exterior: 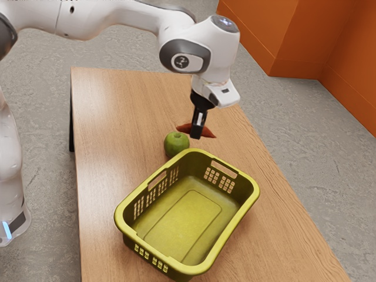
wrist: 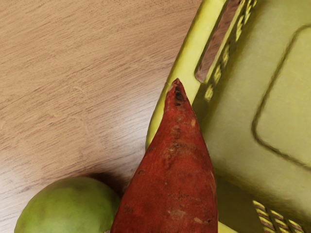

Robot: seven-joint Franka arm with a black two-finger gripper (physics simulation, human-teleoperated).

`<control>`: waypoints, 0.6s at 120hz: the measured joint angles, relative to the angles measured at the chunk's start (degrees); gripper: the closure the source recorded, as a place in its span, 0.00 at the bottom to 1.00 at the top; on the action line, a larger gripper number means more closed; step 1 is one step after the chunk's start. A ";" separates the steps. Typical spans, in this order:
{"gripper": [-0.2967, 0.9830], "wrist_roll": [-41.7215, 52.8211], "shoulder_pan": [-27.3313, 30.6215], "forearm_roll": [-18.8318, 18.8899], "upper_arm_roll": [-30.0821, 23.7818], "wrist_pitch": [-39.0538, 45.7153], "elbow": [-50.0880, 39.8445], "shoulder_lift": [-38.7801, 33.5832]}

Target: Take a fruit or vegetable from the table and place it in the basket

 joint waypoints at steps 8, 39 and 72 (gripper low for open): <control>0.65 -0.05 -0.04 -0.79 -2.25 0.23 0.04 0.00; 0.65 -0.19 -0.19 -3.23 -7.61 1.31 -0.26 1.71; 0.65 -0.47 -0.33 -4.81 -11.32 4.36 -0.33 4.69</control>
